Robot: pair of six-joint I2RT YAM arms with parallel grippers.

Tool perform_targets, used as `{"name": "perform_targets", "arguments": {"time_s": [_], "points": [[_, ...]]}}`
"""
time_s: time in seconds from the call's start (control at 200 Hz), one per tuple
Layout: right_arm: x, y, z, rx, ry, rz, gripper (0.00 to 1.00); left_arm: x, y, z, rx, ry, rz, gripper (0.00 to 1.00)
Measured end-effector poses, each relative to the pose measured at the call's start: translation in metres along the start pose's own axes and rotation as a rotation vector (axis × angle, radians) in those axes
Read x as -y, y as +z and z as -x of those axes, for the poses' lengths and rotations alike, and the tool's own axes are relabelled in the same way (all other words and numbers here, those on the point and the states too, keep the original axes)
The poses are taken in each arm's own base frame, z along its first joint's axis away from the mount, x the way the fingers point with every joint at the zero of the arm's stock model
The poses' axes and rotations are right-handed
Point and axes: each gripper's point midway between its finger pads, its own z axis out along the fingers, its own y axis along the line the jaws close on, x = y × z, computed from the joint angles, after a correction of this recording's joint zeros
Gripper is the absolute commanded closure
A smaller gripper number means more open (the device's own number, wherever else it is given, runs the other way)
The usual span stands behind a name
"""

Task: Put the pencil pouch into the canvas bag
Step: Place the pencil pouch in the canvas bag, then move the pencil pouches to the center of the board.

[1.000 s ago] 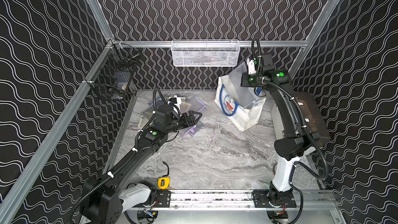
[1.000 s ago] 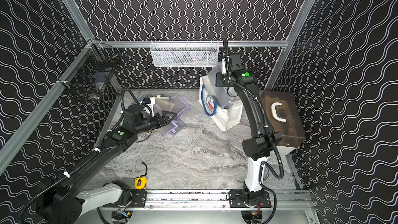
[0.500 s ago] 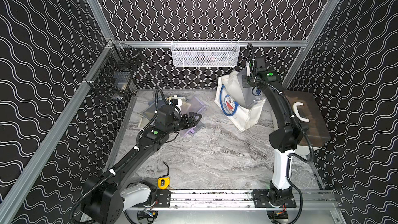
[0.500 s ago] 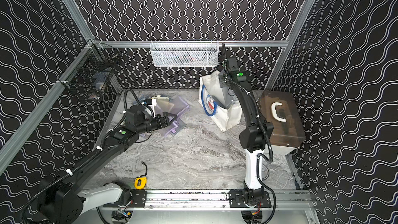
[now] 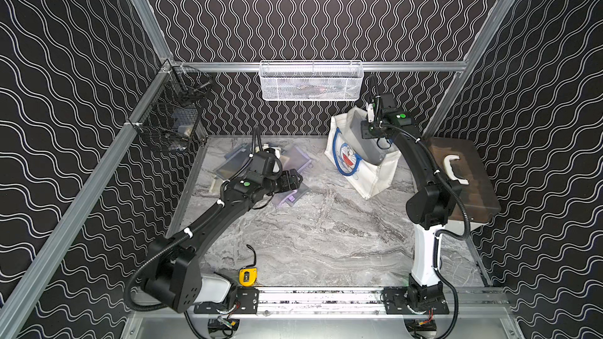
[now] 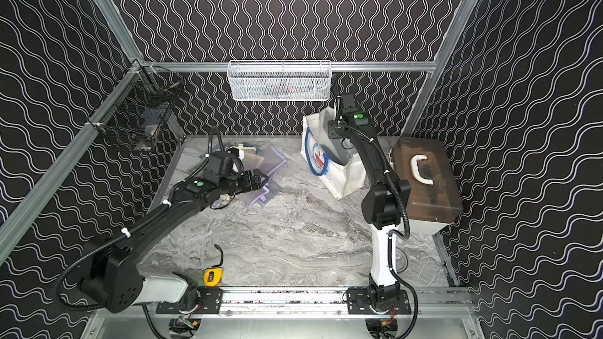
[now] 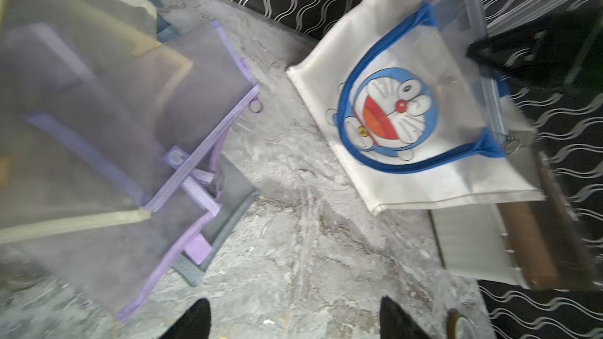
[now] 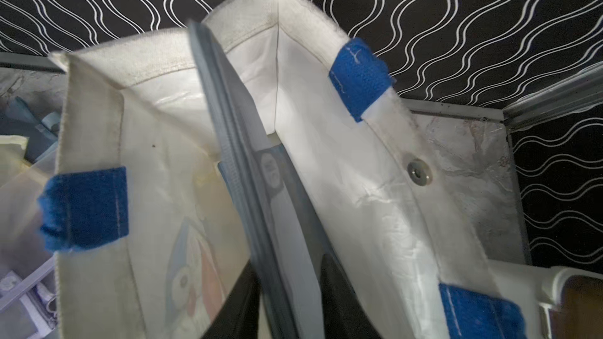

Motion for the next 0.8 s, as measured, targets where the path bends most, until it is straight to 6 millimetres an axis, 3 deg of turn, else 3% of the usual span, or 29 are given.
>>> {"name": "perform_targets", "arguments": {"time_s": [0.18,0.345,0.53,0.686,0.801], "points": [[-0.001,-0.015,0.012,0.03,0.031,0.018,0.23,-0.039,0.03,0.023,-0.011,-0.027,0.147,0.16],[-0.009,-0.042,0.019,0.055,0.055,0.048,0.12,-0.062,0.054,0.07,0.028,-0.015,0.232,0.16],[-0.052,-0.089,0.004,0.056,0.023,0.159,0.05,-0.137,0.08,0.117,0.07,-0.05,0.412,0.17],[-0.1,-0.114,-0.029,0.005,-0.033,0.275,0.04,-0.184,0.108,0.131,0.039,-0.063,0.507,0.17],[-0.101,-0.128,-0.041,-0.003,-0.024,0.304,0.04,-0.201,0.132,0.118,-0.02,-0.053,0.53,0.19]]}}
